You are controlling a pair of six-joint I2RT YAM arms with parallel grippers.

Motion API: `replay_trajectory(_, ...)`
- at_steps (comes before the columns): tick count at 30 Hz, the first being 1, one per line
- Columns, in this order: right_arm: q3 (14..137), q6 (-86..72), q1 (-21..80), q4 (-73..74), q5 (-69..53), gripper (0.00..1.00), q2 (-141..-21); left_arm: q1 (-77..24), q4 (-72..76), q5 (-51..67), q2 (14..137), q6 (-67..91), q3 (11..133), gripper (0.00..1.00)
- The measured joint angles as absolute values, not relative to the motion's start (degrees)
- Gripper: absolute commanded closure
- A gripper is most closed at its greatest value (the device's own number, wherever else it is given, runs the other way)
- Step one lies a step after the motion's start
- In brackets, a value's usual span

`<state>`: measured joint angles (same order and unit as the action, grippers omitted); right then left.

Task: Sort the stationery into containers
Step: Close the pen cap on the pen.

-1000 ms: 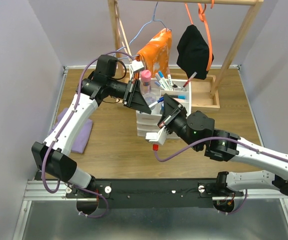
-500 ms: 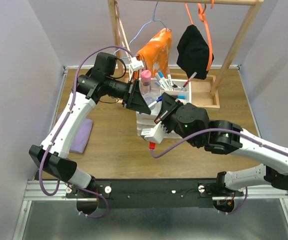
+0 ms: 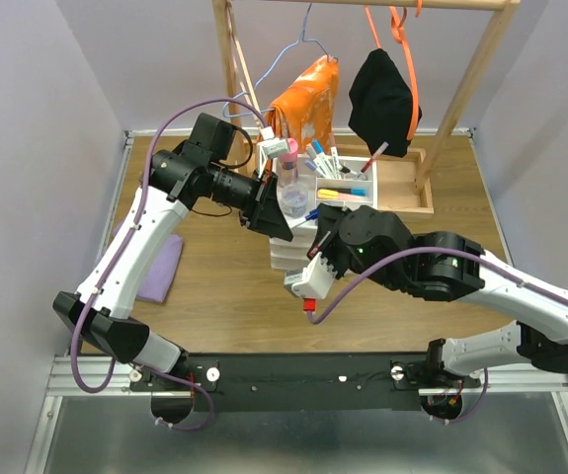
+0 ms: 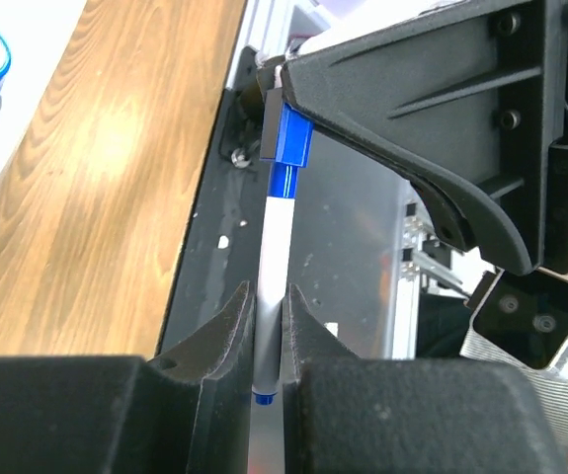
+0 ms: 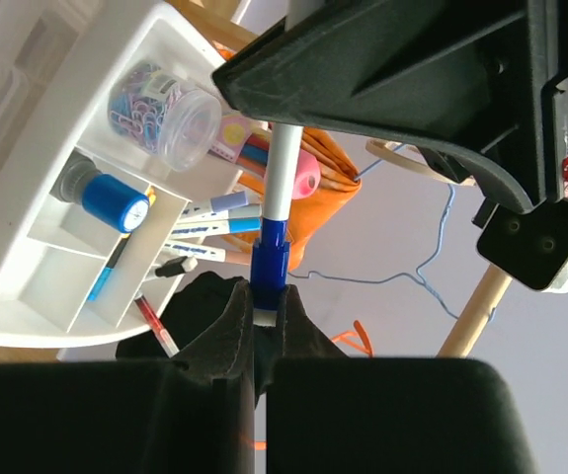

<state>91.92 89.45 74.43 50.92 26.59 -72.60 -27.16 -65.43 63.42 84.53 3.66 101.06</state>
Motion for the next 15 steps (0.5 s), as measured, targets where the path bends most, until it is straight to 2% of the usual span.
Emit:
replay_trajectory(2,87.7,90.3,74.6,47.2,26.7,0.65,-70.6,-27.4,-66.4,62.5,84.5,3.0,101.1,1.0)
replay_trajectory(3,84.2,91.0,74.7,43.9,26.9,0.49,-68.6,-27.5,-66.6,62.1,84.4,2.7,101.1,1.0)
replay_trajectory(4,82.5,91.6,74.9,42.6,26.9,0.44,-67.7,-27.5,-66.6,61.7,84.2,2.2,101.1,1.0)
replay_trajectory(6,79.2,92.2,76.8,39.3,24.7,0.26,-65.6,-27.1,-64.8,58.8,83.7,1.6,101.0,1.0)
replay_trajectory(8,76.9,92.9,79.4,35.8,24.1,0.23,-64.2,-25.9,-62.9,56.4,83.1,0.9,100.4,1.0)
replay_trajectory(9,75.6,93.3,80.1,33.8,24.3,0.16,-63.2,-25.3,-62.5,55.6,82.7,0.4,99.7,1.0)
replay_trajectory(10,74.2,93.7,80.4,31.6,25.1,0.15,-61.9,-24.8,-62.1,54.6,82.2,-0.1,98.8,1.0)
replay_trajectory(15,71.0,95.6,80.2,23.0,30.2,0.12,-53.8,-23.4,-62.0,52.5,80.7,-2.2,97.2,1.0)
